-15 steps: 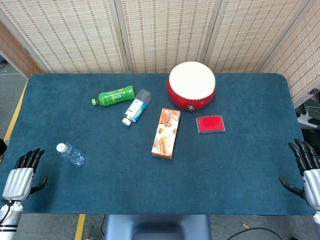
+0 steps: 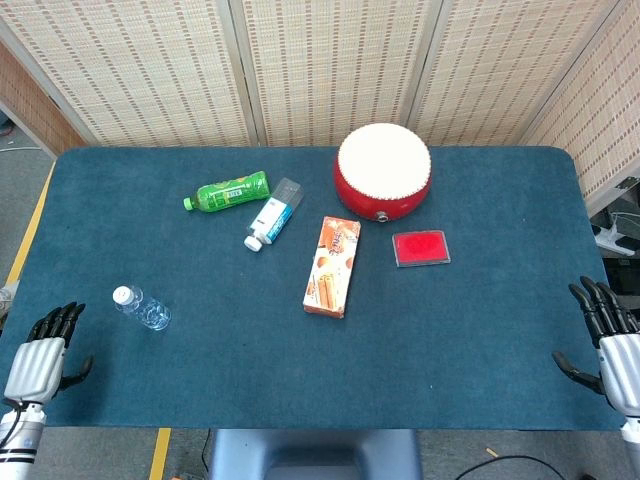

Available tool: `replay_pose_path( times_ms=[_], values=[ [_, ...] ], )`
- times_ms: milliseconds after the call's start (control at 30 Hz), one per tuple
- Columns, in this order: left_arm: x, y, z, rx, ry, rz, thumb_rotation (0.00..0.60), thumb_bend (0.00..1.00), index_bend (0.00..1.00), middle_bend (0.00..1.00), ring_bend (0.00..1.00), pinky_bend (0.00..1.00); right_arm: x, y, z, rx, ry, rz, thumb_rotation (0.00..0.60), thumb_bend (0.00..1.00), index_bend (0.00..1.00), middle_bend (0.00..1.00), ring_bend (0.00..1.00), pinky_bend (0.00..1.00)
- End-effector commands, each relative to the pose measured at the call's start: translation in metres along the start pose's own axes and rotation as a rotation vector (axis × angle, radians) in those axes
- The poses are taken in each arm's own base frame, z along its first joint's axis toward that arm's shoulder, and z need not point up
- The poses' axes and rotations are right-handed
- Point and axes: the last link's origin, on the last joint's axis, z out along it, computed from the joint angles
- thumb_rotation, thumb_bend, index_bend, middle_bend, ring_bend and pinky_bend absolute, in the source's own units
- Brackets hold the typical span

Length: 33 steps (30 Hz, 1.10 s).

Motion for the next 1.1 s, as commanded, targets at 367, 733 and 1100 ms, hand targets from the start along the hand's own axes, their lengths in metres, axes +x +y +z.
replay_pose_path(
  times_ms=[367, 733, 1100],
  values=[
    [-0.017, 0.022, 0.024, 0.018, -0.083, -0.318, 0.6, 0.37, 0.0, 0.0, 0.0, 0.11, -0.005, -0.003, -0.002, 0.004, -0.06, -0.019, 0.6, 0.13, 0.0, 0.0, 0.0, 0.2],
    [-0.027, 0.052, 0.047, 0.012, -0.057, -0.505, 0.6, 0.37, 0.0, 0.0, 0.0, 0.11, -0.004, -0.001, 0.002, 0.02, -0.062, -0.014, 0.6, 0.13, 0.0, 0.0, 0.0, 0.2],
    [-0.033, 0.074, 0.054, -0.014, -0.14, -0.74, 0.6, 0.37, 0.0, 0.0, 0.0, 0.11, -0.005, -0.001, 0.005, 0.018, -0.079, -0.014, 0.6, 0.13, 0.0, 0.0, 0.0, 0.2]
  ],
)
